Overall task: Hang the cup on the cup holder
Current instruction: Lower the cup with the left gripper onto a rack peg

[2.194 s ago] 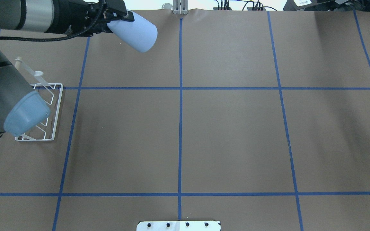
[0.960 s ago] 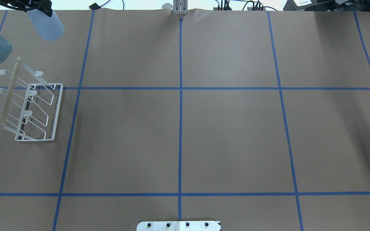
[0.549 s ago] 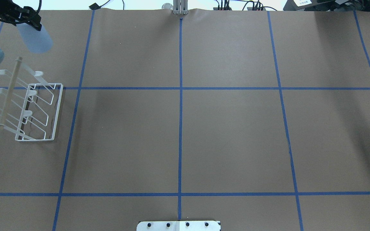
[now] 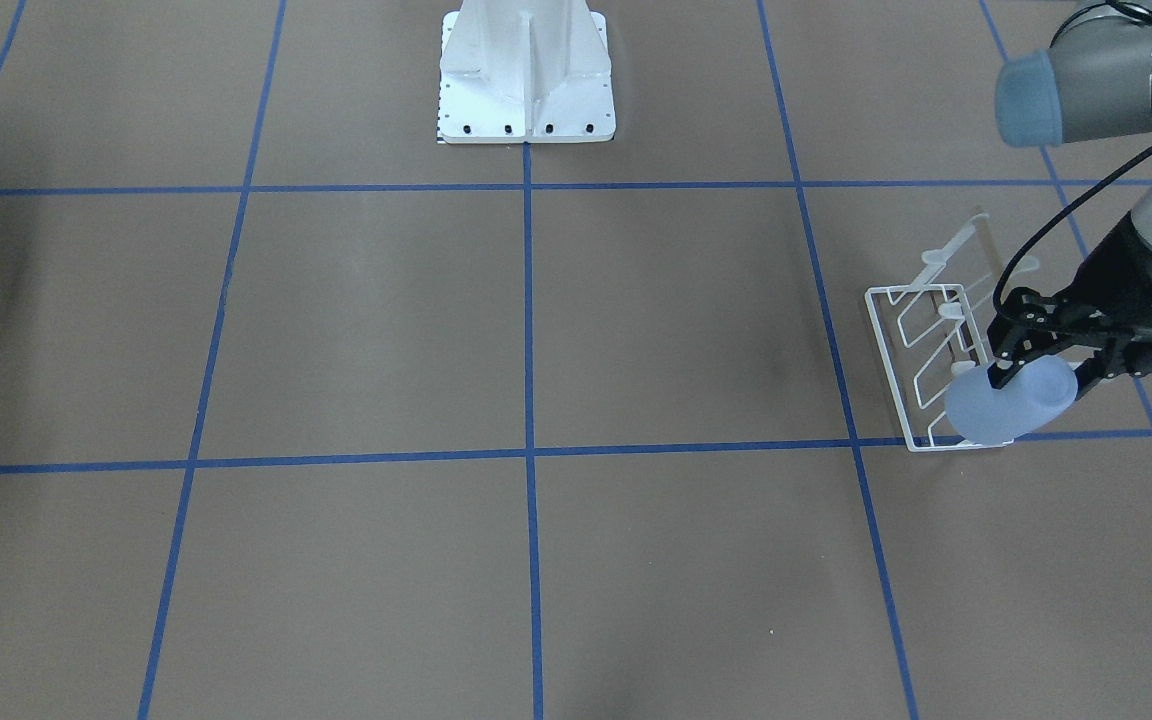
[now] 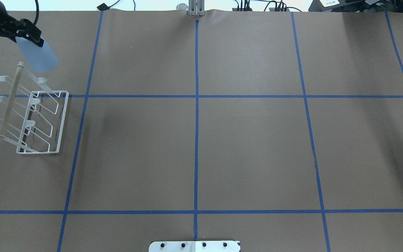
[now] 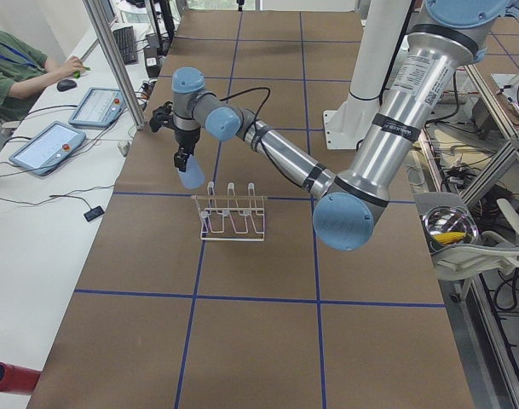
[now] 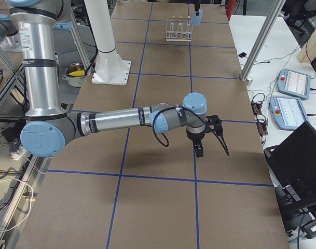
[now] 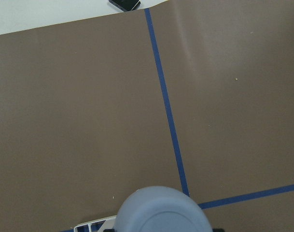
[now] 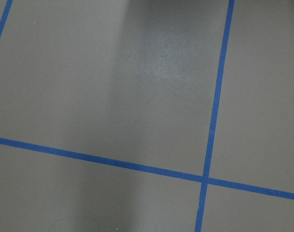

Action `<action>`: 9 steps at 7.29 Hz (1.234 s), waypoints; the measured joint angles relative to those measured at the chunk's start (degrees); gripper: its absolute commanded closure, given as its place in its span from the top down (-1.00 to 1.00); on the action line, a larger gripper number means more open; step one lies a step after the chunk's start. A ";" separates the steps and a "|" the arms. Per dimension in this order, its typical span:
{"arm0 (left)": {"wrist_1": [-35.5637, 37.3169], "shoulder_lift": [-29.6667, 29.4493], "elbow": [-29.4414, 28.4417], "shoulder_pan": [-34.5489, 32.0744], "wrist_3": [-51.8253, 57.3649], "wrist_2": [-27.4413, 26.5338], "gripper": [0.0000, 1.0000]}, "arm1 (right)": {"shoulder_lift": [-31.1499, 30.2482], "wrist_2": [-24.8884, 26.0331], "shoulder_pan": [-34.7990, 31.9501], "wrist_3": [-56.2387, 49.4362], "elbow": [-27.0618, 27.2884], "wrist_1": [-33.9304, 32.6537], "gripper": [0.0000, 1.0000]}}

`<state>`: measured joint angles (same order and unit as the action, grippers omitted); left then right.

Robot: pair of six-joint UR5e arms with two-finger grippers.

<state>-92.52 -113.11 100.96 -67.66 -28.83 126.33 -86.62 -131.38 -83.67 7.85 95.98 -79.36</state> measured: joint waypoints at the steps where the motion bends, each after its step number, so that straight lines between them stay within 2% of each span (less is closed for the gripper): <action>1: 0.09 0.75 0.62 0.01 0.00 0.22 -1.00 | -0.05 -0.01 0.00 0.00 0.00 0.00 1.00; 9: 0.06 3.22 1.66 0.70 -0.02 0.58 -1.00 | 0.03 -0.02 0.00 0.06 -0.09 -0.08 1.00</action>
<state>-92.46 -109.90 102.62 -66.96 -28.85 126.91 -86.59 -131.40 -83.67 7.91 95.89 -79.44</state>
